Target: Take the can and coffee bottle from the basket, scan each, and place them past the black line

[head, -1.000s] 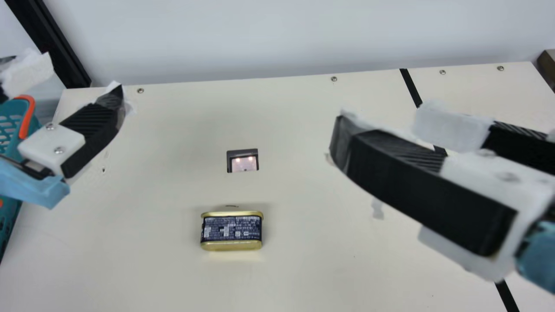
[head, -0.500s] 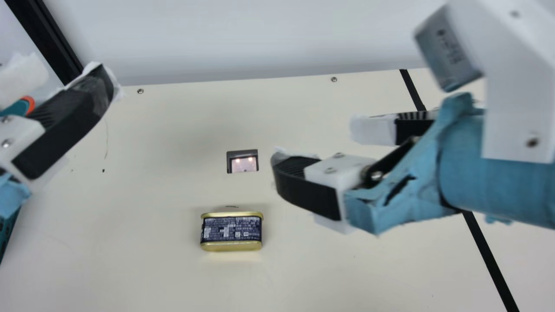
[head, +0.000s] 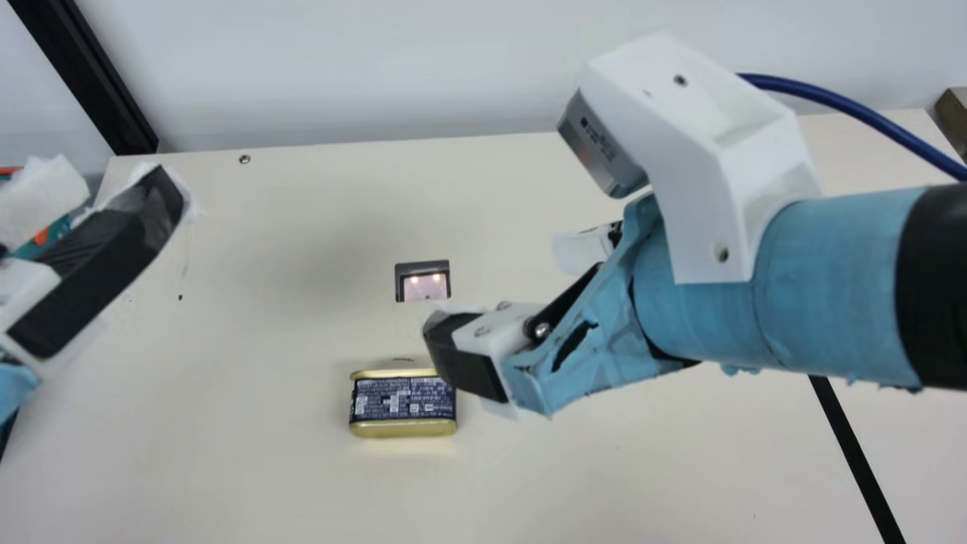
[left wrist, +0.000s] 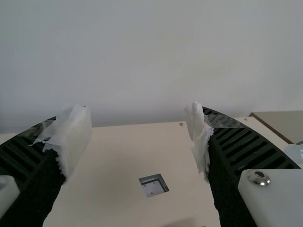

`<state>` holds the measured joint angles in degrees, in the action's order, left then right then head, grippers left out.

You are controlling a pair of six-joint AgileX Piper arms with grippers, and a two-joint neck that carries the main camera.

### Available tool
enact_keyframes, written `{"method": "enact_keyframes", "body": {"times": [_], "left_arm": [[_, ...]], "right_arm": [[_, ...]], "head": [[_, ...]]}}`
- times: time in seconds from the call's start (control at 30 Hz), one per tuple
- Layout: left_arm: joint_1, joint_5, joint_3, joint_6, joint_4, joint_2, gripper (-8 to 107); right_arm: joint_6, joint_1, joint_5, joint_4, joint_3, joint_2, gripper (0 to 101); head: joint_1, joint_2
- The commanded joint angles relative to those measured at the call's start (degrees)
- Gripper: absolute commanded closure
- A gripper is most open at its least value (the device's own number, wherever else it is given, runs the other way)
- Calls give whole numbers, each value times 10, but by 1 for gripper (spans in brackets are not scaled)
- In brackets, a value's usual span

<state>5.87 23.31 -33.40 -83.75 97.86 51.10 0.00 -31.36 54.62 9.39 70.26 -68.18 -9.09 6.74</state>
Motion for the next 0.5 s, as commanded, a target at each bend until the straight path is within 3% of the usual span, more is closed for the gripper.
{"method": "enact_keyframes", "body": {"times": [0.0,0.33,0.47], "left_arm": [[-4,6,-4,37,-18,-7,9],[-81,67,16,135,21,-34,9],[-86,67,25,147,21,-36,9]], "right_arm": [[0,-1,2,4,1,-4,0],[-35,-13,36,20,36,-85,0],[-51,-24,50,12,57,-124,0]], "head": [[-4,3],[-4,3],[-4,3]]}}
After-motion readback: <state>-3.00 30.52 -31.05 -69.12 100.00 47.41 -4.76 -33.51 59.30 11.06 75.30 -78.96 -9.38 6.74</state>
